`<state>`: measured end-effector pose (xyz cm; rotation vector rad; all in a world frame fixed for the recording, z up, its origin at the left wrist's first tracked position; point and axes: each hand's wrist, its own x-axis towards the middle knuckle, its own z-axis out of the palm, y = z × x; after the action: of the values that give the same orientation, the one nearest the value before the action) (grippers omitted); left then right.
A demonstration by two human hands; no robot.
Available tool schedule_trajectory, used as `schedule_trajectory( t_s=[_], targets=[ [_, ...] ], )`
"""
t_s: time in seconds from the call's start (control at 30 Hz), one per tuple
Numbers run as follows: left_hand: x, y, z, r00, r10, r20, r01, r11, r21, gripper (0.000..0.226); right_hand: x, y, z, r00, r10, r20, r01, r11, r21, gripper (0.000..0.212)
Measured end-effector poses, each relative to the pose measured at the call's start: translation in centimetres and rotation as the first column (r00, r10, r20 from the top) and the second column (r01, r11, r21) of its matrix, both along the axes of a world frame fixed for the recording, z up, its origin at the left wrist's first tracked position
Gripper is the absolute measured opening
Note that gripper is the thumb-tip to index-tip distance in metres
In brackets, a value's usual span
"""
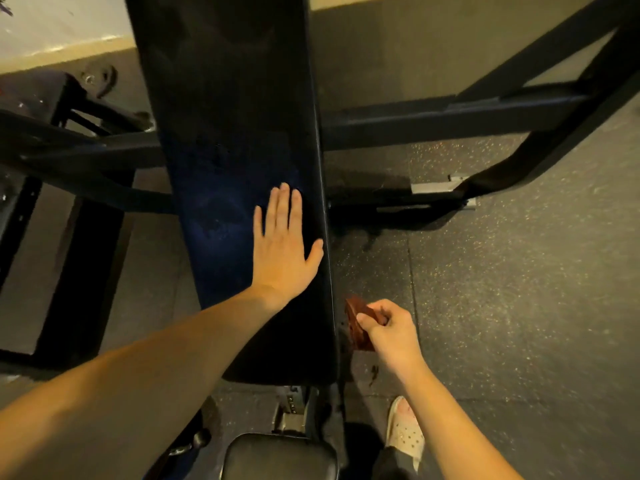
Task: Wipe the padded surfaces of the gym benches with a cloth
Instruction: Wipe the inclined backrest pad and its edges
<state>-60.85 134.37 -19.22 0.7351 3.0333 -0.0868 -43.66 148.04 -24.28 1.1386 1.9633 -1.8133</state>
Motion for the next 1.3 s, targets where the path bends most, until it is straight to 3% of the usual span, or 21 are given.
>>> schedule_trajectory(
  t_s=[0.1, 0.27, 0.37, 0.43, 0.53, 0.77, 1.0, 1.07, 1.2, 1.3],
  targets=[
    [1.8, -1.3, 3.9, 0.984, -0.032, 0.174, 0.011, 0.993, 0.117, 0.078, -1.6, -0.1, 5.6, 0.992, 0.073, -0.103, -0.071, 0.997, 0.022, 0.018],
    [6.4, -6.8, 12.3, 0.902, 0.043, 0.43, -0.245, 0.87, 0.427, 0.049, -4.5, -2.3, 15.6, 0.943, 0.243, -0.227, -0.248, 0.969, 0.006, 0.036],
    [7.9, -11.3, 17.0, 0.811, 0.135, 0.57, -0.516, 0.624, 0.587, 0.039, -6.1, -5.2, 20.9, 0.879, 0.393, -0.272, -0.405, 0.914, 0.012, 0.043],
    [8.1, -14.6, 19.7, 0.749, 0.112, 0.653, -0.626, 0.442, 0.643, 0.035, -7.0, -7.7, 23.8, 0.829, 0.474, -0.297, -0.488, 0.872, 0.03, 0.046],
    [8.3, -20.2, 23.3, 0.684, -0.003, 0.73, -0.688, 0.329, 0.647, 0.041, -8.3, -13.1, 28.0, 0.772, 0.534, -0.344, -0.563, 0.826, 0.018, 0.044],
    [7.3, -38.5, 27.3, 0.75, 0.002, 0.661, -0.627, 0.322, 0.71, 0.015, -11.8, -31.0, 34.7, 0.731, 0.55, -0.404, -0.591, 0.806, 0.029, 0.03],
    [8.0, -55.9, 31.5, 0.791, 0.04, 0.611, -0.603, 0.225, 0.766, 0.047, -12.8, -49.6, 39.5, 0.732, 0.482, -0.481, -0.545, 0.838, 0.009, 0.029],
    [8.5, -59.1, 32.4, 0.789, 0.031, 0.614, -0.603, 0.231, 0.764, 0.036, -12.8, -53.2, 40.3, 0.754, 0.449, -0.48, -0.518, 0.855, -0.015, 0.029],
    [9.5, -63.4, 34.2, 0.814, 0.14, 0.564, -0.577, 0.079, 0.813, 0.018, -13.0, -59.4, 42.2, 0.768, 0.397, -0.503, -0.488, 0.871, -0.059, 0.031],
    [10.4, -66.2, 35.0, 0.803, 0.195, 0.562, -0.564, -0.052, 0.824, 0.011, -12.8, -63.8, 43.4, 0.705, 0.522, -0.481, -0.614, 0.788, -0.044, 0.035]
  ],
)
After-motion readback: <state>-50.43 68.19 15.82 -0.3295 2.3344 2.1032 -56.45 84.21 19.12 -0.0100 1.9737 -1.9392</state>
